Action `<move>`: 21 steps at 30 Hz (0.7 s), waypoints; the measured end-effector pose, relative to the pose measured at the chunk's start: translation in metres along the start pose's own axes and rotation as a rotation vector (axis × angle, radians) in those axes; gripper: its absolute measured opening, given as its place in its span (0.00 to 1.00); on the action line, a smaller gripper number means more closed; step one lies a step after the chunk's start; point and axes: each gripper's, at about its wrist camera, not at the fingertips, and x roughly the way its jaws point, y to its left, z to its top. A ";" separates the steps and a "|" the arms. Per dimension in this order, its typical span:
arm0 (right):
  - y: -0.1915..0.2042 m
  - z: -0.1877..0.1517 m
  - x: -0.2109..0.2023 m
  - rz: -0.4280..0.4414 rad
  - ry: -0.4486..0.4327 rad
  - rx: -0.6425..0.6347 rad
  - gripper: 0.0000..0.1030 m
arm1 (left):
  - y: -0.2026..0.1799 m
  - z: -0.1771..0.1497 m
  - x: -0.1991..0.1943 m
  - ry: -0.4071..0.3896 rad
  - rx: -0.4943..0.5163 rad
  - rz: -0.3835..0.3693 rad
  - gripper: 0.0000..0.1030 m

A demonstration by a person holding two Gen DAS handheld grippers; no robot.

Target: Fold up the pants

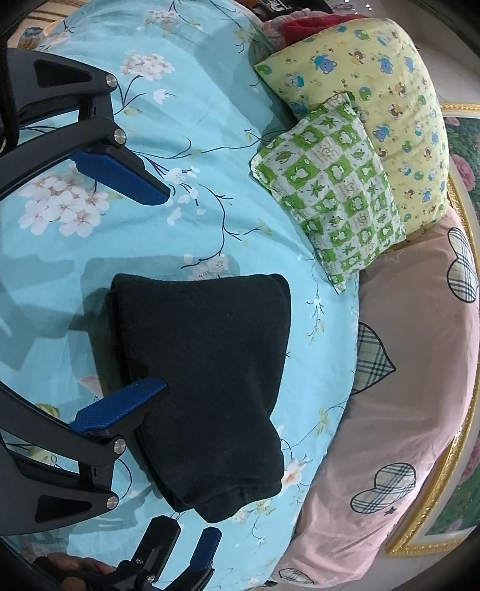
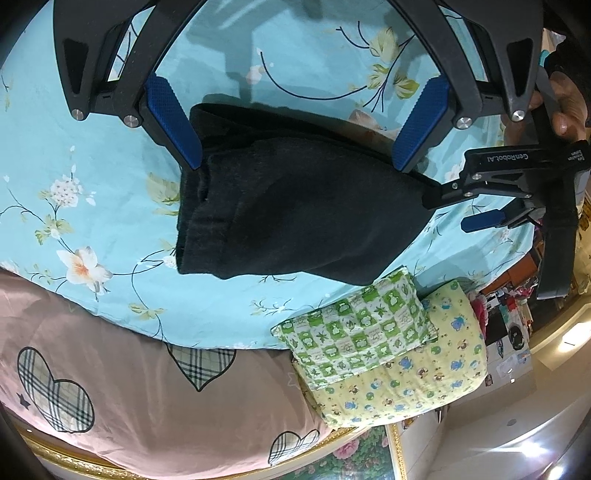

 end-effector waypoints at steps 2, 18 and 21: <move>-0.002 0.000 -0.001 -0.006 -0.001 0.004 1.00 | -0.001 0.001 0.002 0.001 0.005 0.003 0.93; -0.014 0.003 0.002 -0.006 0.000 0.046 1.00 | -0.010 0.007 0.006 0.006 0.032 0.004 0.93; -0.013 0.004 0.001 -0.003 -0.005 0.050 1.00 | -0.010 0.008 0.007 0.006 0.032 0.000 0.93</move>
